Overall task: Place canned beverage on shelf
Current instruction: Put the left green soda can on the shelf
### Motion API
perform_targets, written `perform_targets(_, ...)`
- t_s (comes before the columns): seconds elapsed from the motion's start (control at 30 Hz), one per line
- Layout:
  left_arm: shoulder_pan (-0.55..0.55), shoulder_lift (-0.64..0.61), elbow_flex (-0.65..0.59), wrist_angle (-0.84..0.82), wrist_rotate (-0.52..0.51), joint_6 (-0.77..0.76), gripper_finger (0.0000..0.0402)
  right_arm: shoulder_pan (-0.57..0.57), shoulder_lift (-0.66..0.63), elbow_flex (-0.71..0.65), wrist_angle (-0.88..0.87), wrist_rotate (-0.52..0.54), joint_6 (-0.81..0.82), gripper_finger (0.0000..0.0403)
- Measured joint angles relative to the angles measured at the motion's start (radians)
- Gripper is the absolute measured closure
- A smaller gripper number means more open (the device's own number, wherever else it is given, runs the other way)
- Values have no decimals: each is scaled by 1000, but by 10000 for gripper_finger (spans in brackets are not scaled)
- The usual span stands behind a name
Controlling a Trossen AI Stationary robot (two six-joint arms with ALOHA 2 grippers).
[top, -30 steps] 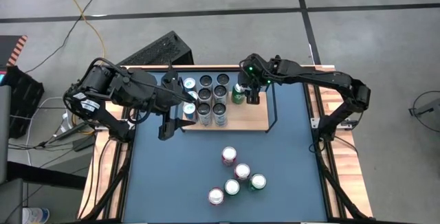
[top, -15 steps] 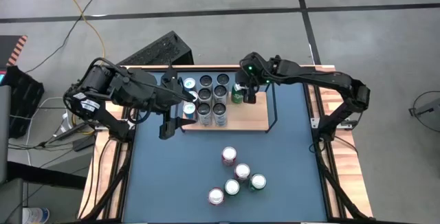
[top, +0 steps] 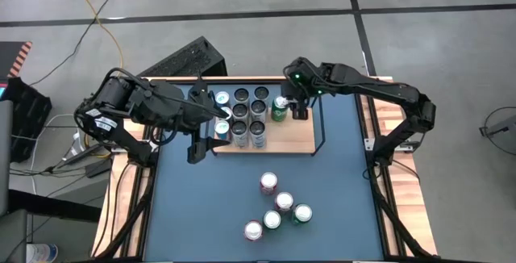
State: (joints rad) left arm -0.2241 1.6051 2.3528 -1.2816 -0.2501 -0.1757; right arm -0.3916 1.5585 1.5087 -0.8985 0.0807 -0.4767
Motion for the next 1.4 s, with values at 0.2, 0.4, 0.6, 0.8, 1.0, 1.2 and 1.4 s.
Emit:
perform_targets(0.2, 0, 0, 0, -1, 0, -1, 68, -9, 0, -74, 47, 44, 5, 121)
perform_targets(0.4, 0, 0, 0, -2, 0, 6, 68, -1, 13, -78, 94, 57, 5, 121)
perform_targets(0.6, 0, 0, 0, -3, 2, 9, 68, 10, 19, -78, 98, 55, 5, 121)
perform_targets(0.8, 0, 0, 0, -3, 2, 9, 68, 12, 19, -78, 99, 53, 0, 121)
perform_targets(1.0, 0, 0, 0, -3, 2, 10, 68, 19, 19, -78, 91, 52, -1, 121)
perform_targets(1.2, 0, 0, 0, -3, 3, 8, 68, 26, 32, -78, 99, 49, -4, 121)
perform_targets(1.4, 0, 0, 0, -3, 4, 5, 68, 34, 62, -76, 108, 51, -18, 121)
